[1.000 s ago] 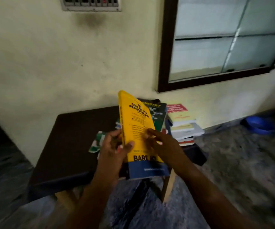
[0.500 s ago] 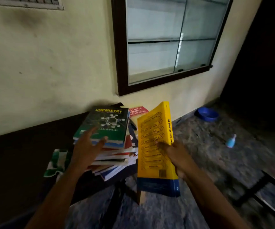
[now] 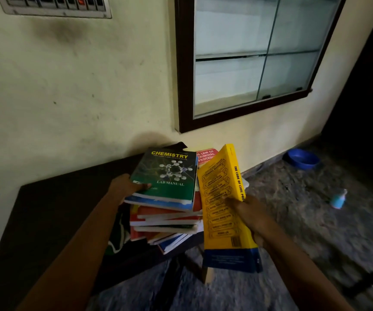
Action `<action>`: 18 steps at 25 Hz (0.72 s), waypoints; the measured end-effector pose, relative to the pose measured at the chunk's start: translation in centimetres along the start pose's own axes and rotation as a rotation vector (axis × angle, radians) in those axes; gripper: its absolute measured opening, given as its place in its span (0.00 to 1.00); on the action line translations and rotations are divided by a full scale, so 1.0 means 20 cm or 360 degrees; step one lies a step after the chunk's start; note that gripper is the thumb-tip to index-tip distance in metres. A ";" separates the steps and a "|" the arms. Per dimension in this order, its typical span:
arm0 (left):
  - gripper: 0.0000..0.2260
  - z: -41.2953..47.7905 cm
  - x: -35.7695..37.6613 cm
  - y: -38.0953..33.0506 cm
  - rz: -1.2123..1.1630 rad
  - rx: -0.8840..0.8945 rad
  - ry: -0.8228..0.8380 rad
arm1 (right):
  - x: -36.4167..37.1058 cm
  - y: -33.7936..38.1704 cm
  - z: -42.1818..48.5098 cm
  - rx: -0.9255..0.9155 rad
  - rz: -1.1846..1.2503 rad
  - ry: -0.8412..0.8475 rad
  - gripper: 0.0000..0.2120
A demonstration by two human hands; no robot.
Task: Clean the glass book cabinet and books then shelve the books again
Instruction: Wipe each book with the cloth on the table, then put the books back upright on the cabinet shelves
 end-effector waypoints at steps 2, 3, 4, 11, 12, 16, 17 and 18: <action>0.28 -0.08 -0.07 -0.07 0.0265 0.0128 -0.0229 | -0.01 0.01 0.01 -0.0009 -0.0056 -0.0024 0.11; 0.28 -0.13 -0.09 -0.11 0.0333 0.0222 -0.0329 | -0.02 0.00 0.00 0.0003 -0.0045 -0.0028 0.12; 0.25 -0.18 -0.11 -0.17 0.0277 0.0330 -0.0380 | -0.02 0.00 0.00 0.0015 -0.0020 -0.0025 0.13; 0.21 -0.72 -0.04 -0.43 -0.0420 0.0792 -0.0417 | -0.14 -0.01 -0.04 0.0083 -0.0001 -0.0030 0.11; 0.21 -0.78 -0.01 -0.48 -0.0381 0.0912 -0.0440 | -0.19 -0.03 -0.04 0.0095 -0.0048 -0.0084 0.11; 0.21 -0.91 0.24 -0.71 -0.0102 0.1308 -0.0273 | -0.48 -0.14 -0.11 0.0160 -0.0067 -0.0429 0.11; 0.21 -0.94 0.30 -0.77 -0.0084 0.1428 -0.0210 | -0.56 -0.19 -0.16 0.0206 -0.0043 -0.0528 0.12; 0.20 -0.95 0.36 -0.82 -0.0095 0.1521 -0.0167 | -0.63 -0.25 -0.20 0.0266 -0.0032 -0.0612 0.13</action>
Point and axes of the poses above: each hand's wrist, its own z-axis towards the middle knuckle, its own x-axis out of the palm, y = z × x, the point moved 9 cm from there along z, towards the middle knuckle, and after that the axes turned 4 degrees about -x, right-handed, at the moved point
